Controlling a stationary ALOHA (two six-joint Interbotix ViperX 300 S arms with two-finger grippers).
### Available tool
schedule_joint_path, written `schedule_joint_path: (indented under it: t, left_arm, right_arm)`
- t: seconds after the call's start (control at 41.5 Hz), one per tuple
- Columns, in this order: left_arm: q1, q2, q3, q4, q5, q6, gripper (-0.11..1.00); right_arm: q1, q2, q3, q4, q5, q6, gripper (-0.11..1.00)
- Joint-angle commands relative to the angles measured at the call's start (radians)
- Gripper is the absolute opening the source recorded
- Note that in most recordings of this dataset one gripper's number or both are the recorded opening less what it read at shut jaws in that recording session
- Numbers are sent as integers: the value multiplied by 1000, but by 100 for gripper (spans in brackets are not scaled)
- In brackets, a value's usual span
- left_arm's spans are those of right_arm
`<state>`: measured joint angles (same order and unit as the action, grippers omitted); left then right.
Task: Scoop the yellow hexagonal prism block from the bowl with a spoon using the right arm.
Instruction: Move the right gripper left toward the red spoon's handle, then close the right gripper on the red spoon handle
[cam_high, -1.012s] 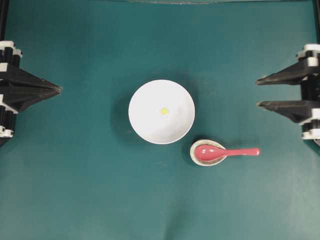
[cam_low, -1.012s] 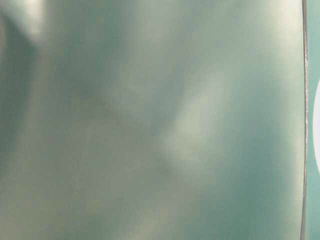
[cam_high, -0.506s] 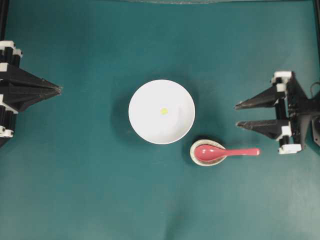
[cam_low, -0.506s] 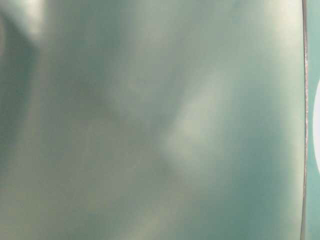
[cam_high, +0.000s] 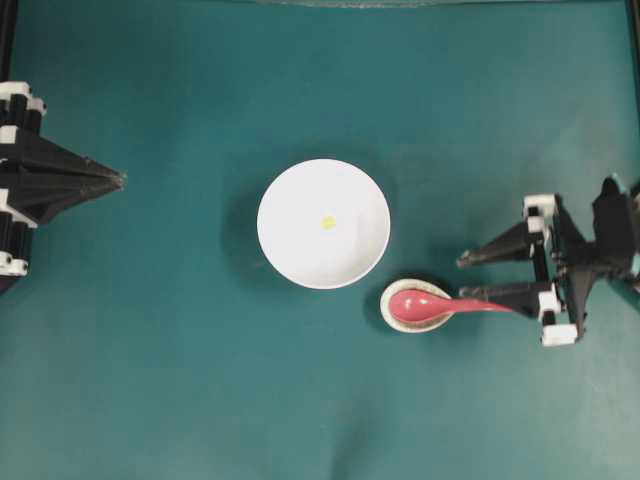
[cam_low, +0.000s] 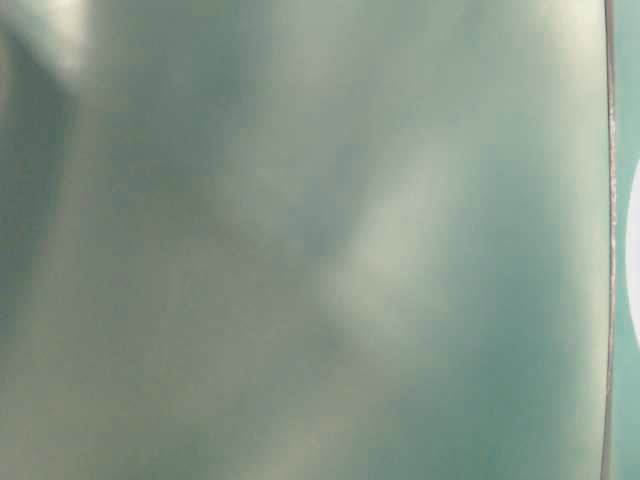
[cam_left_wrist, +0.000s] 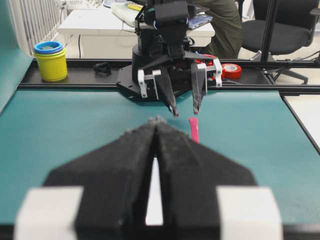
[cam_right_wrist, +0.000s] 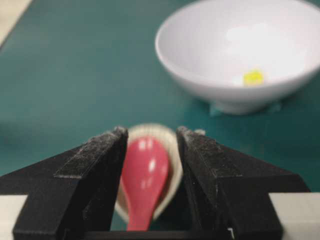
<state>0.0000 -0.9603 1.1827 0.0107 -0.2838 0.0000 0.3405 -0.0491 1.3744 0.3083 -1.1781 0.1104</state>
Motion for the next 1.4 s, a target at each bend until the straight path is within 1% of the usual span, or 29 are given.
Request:
schedule_joint_path:
  t: [0.0, 0.193, 0.265, 0.337, 0.482, 0.699, 1.229, 1.373]
  left_arm:
    - [2, 9, -18, 2, -3, 2, 0]
    - [0, 9, -15, 2, -2, 3, 0]
    - [2, 9, -15, 2, -2, 3, 0]
    - [0, 9, -15, 2, -2, 3, 0]
    - [2, 9, -15, 2, -3, 5, 0]
    - [2, 9, -15, 2, -2, 5, 0]
    - [2, 9, -15, 2, -2, 6, 0]
    - [0, 9, -15, 2, -2, 6, 0]
  right_arm:
    - [44, 40, -8, 49, -40, 6, 52]
    - [141, 118, -12, 149, -75, 11, 52]
    - [167, 143, -17, 173, -86, 11, 52]
    - [183, 163, -23, 183, -94, 11, 52]
    - [199, 206, -32, 187, -95, 12, 51]
    - [201, 265, -32, 189, -97, 12, 51]
    - [199, 267, -29, 196, -87, 8, 51]
    - [199, 267, -31, 196, -78, 3, 46]
